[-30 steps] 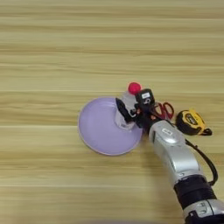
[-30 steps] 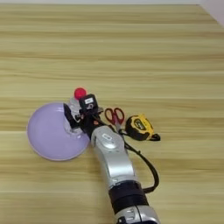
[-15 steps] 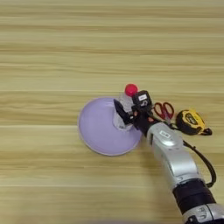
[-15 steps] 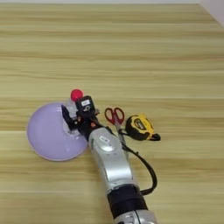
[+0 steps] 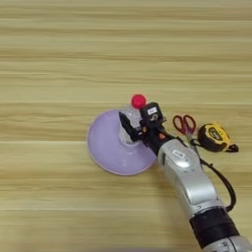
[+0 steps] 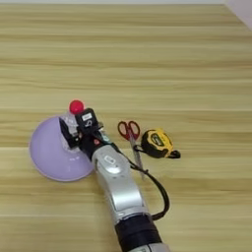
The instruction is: Move the objects on the table
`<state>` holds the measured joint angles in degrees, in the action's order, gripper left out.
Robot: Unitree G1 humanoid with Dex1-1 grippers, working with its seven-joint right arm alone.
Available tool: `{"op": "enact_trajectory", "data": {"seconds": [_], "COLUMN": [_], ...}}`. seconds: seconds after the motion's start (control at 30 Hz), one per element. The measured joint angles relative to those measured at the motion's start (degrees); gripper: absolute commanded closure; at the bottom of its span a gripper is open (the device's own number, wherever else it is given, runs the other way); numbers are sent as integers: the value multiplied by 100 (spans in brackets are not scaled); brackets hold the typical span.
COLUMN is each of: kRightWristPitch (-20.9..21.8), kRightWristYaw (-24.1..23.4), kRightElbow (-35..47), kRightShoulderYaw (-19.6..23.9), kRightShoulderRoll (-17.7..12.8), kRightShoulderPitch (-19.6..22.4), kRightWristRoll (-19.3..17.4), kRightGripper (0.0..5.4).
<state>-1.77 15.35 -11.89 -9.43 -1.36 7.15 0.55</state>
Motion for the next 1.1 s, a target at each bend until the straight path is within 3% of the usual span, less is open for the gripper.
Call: {"op": "enact_trajectory", "data": {"seconds": [0.3, 1.1], "kRightWristPitch": [41, 260], "kRightWristYaw": [4, -9], "kRightElbow": [-109, -494], "kRightShoulderYaw": [-365, -669], "kRightShoulderRoll": [206, 400], "kRightShoulderPitch": [-1, 0], "kRightWristRoll": [101, 232], "kRightGripper": [223, 223]}}
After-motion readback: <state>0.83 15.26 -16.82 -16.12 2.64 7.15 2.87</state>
